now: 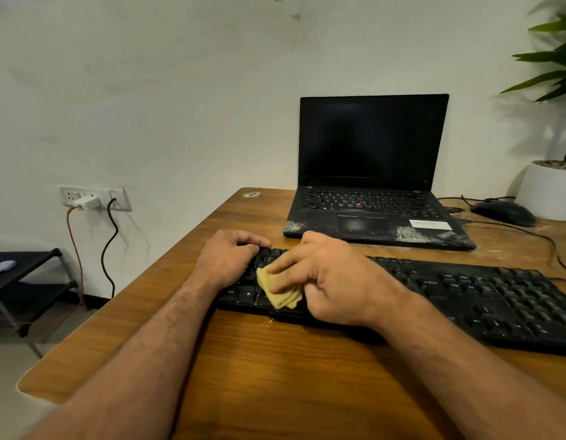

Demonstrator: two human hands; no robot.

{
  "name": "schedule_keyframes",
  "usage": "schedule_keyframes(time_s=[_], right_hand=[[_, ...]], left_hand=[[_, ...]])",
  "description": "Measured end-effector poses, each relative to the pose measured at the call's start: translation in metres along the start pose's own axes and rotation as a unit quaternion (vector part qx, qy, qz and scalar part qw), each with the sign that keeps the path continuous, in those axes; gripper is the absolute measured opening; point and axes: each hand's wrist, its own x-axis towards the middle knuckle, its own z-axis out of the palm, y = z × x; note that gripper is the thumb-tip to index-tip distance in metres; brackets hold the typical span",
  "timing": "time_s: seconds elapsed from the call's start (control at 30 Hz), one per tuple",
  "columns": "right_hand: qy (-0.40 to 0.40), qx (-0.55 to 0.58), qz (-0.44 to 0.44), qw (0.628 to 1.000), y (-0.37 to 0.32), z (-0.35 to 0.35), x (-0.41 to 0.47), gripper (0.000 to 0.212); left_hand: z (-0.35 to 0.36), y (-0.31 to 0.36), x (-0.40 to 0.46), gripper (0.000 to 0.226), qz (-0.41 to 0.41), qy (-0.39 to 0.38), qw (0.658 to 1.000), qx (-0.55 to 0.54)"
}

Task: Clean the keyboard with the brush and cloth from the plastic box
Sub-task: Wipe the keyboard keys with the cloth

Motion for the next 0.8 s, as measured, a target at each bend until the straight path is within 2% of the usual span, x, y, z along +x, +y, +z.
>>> schedule_keyframes(time_s=[0.1, 0.23, 0.4, 0.5, 0.6, 0.8], right_hand=[[-0.044, 0.019, -0.004, 0.999, -0.007, 0.006, 0.005, 0.053], [0.004, 0.023, 0.023, 0.999, 0.002, 0.006, 0.01, 0.046], [-0.05, 0.004, 0.016, 0.999, -0.001, 0.007, 0.008, 0.061], [-0.063, -0.027, 0.066, 0.995, 0.015, 0.005, 0.02, 0.061], [-0.023, -0.056, 0.147, 0.987, 0.034, 0.006, 0.03, 0.062], [-0.047, -0.021, 0.073, 0.996, 0.016, 0.008, 0.025, 0.062]], left_hand=[[0.0, -0.001, 0.0, 0.025, 0.005, 0.0, 1.0, -0.004], [0.0, -0.002, 0.001, 0.025, 0.005, -0.001, 1.0, -0.001], [0.001, -0.001, 0.0, 0.023, 0.007, 0.003, 1.0, 0.012], [0.001, -0.001, 0.001, 0.019, 0.006, 0.008, 1.0, 0.007], [0.002, -0.001, 0.001, 0.018, 0.001, 0.009, 1.0, 0.0], [0.0, -0.002, 0.004, 0.019, 0.005, 0.0, 1.0, 0.007]])
